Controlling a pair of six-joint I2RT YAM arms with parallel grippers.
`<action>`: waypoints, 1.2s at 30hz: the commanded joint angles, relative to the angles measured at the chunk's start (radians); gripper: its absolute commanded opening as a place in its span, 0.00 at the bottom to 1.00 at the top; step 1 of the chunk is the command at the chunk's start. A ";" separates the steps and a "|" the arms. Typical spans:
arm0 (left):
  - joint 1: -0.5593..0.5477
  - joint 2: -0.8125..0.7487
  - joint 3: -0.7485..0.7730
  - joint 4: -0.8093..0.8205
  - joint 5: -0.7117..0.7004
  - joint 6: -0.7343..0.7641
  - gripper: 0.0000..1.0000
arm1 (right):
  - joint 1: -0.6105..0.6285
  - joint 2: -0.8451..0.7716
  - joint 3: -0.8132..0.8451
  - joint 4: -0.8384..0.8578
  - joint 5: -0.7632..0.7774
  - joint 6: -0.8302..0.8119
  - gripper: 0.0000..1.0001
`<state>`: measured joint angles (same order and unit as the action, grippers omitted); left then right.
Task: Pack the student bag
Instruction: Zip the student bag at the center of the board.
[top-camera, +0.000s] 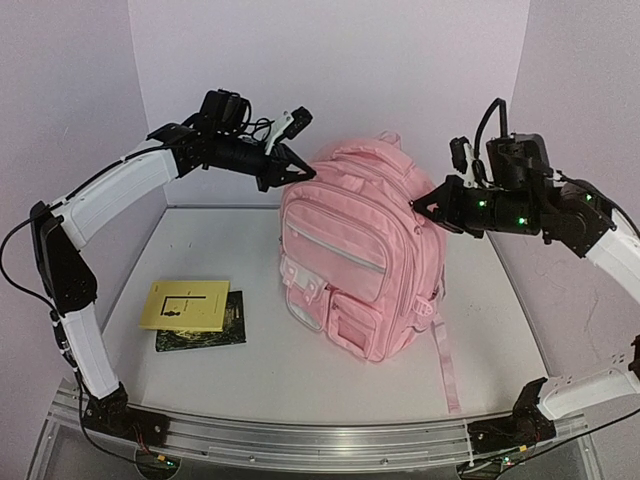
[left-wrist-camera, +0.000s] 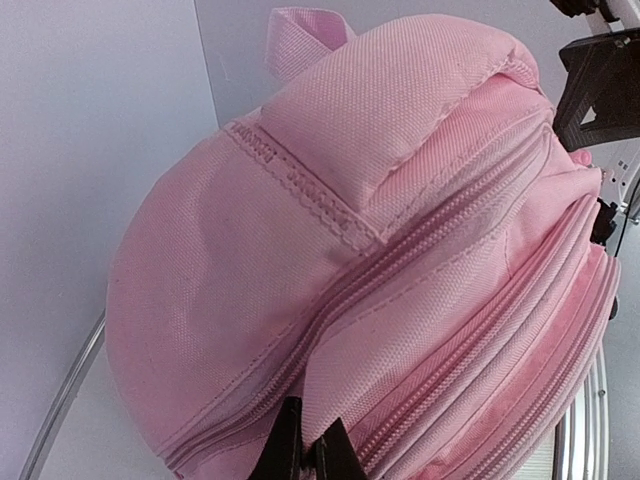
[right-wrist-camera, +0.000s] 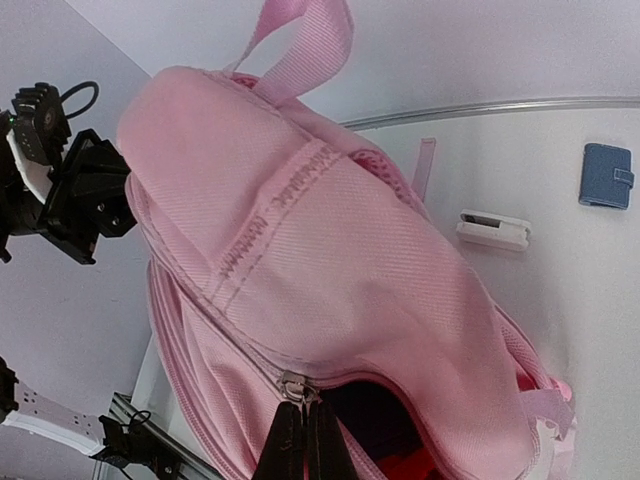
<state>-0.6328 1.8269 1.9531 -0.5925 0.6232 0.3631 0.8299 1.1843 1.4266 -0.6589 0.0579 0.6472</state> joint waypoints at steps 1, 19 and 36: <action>0.093 -0.093 -0.068 -0.005 -0.160 0.024 0.00 | -0.001 0.008 -0.024 -0.141 -0.007 -0.005 0.00; 0.139 -0.133 -0.125 0.035 -0.190 -0.057 0.00 | -0.060 0.064 -0.327 0.119 -0.164 -0.011 0.00; 0.156 -0.186 -0.206 0.039 -0.324 -0.129 0.00 | -0.074 -0.013 -0.576 0.214 -0.151 0.073 0.00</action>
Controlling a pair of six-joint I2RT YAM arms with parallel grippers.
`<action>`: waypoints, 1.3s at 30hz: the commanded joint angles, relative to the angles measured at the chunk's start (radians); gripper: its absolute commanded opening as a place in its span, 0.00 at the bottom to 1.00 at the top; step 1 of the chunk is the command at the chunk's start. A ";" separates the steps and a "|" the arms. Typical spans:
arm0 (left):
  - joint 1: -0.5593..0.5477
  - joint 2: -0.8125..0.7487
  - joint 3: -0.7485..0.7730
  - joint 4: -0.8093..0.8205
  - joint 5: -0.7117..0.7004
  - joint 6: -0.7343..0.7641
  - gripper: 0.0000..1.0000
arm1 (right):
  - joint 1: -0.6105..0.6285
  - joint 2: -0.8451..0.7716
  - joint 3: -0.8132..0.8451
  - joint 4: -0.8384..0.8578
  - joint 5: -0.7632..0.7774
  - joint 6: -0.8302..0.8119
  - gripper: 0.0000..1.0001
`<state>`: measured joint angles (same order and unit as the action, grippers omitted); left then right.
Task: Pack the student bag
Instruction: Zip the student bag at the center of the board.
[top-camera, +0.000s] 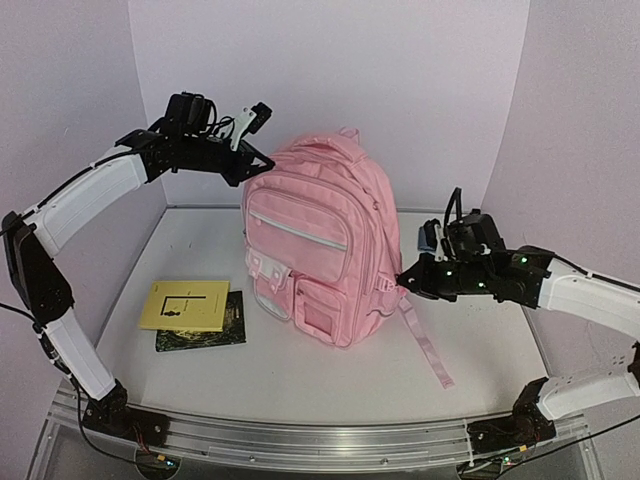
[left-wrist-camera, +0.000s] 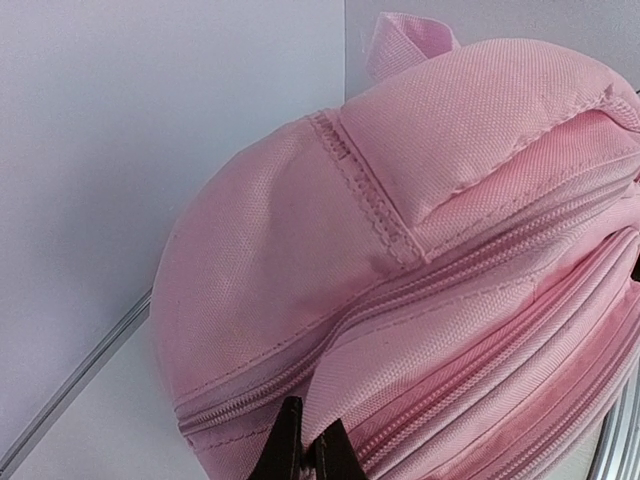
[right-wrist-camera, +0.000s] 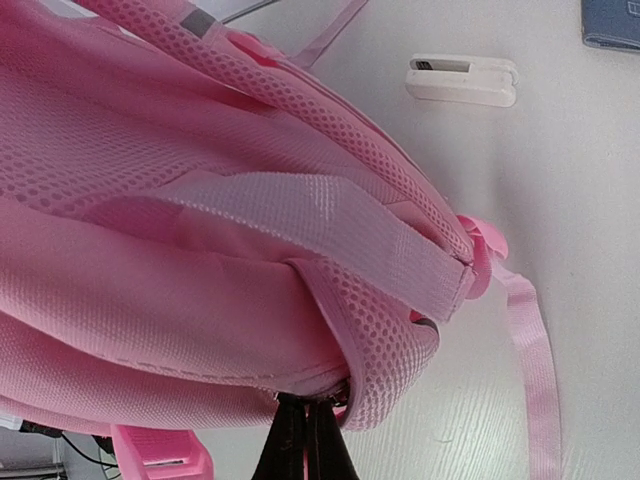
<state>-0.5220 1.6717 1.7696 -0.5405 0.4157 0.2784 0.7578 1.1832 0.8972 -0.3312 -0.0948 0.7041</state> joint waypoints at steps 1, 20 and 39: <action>0.045 -0.034 -0.027 -0.007 -0.102 -0.051 0.00 | -0.001 -0.017 -0.038 -0.108 -0.010 0.008 0.00; 0.045 -0.062 -0.038 -0.050 0.036 -0.301 0.00 | 0.186 0.104 0.373 -0.203 0.316 -0.182 0.66; 0.043 -0.069 -0.036 -0.131 0.319 -0.205 0.00 | -0.021 0.318 0.508 -0.020 0.398 -0.366 0.00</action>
<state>-0.4832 1.6371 1.7279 -0.5797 0.6105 0.0468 0.8170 1.4826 1.3214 -0.4719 0.2914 0.4213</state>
